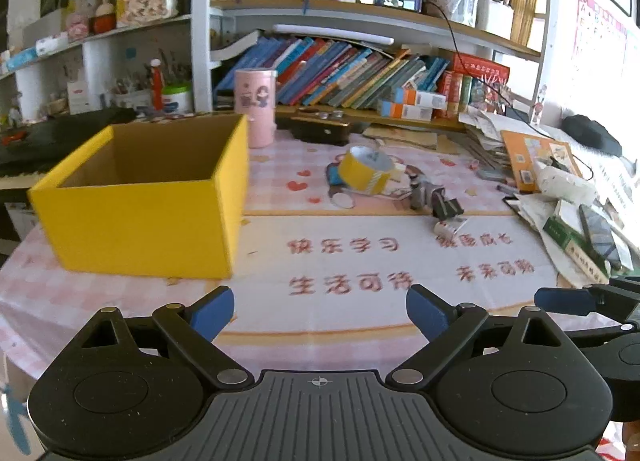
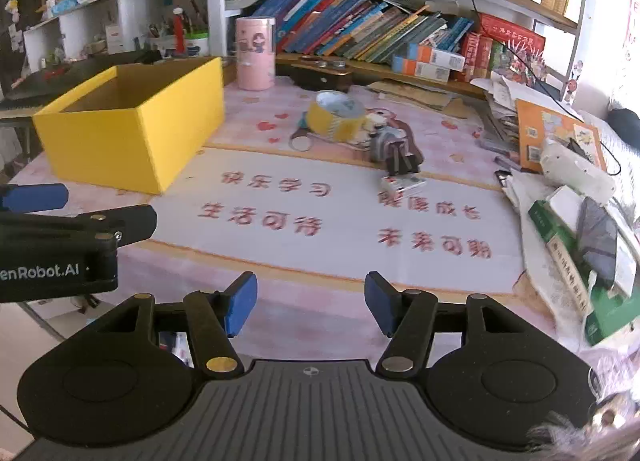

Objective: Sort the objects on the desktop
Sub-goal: 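Withdraw both grippers from the box back toward the desk items, then move the right gripper down to the small staple box and grasp it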

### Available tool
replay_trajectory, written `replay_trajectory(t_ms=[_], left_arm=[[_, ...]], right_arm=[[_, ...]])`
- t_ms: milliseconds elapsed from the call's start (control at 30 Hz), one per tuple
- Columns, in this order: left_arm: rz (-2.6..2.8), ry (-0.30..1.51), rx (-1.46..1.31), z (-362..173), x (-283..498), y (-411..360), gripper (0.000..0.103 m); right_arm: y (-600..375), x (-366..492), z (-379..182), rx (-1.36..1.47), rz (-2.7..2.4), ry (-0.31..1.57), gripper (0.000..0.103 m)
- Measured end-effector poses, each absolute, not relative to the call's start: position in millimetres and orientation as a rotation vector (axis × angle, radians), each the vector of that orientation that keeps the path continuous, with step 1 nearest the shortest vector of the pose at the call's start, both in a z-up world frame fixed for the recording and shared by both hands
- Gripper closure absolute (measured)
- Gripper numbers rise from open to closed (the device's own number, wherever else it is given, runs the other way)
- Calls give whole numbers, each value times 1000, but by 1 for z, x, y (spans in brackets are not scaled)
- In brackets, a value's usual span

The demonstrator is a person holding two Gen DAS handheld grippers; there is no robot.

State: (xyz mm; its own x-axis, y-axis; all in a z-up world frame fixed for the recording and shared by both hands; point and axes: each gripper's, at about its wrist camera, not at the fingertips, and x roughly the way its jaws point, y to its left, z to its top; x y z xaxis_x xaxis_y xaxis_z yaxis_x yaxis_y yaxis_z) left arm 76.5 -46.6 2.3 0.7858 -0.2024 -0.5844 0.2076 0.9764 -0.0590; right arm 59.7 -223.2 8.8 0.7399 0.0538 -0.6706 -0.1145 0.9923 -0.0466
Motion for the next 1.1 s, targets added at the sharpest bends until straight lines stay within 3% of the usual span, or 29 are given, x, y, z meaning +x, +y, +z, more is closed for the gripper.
replay_trajectory(t_ms=[533,1100], left_arm=[[-186,661,-30,-8,132,-126,8],[-43,679,-22,-7,170,-158,8]], right_arm=[[-307,132,3,-125,130,777,45],[-339,198,-15,-136,271,815,39]])
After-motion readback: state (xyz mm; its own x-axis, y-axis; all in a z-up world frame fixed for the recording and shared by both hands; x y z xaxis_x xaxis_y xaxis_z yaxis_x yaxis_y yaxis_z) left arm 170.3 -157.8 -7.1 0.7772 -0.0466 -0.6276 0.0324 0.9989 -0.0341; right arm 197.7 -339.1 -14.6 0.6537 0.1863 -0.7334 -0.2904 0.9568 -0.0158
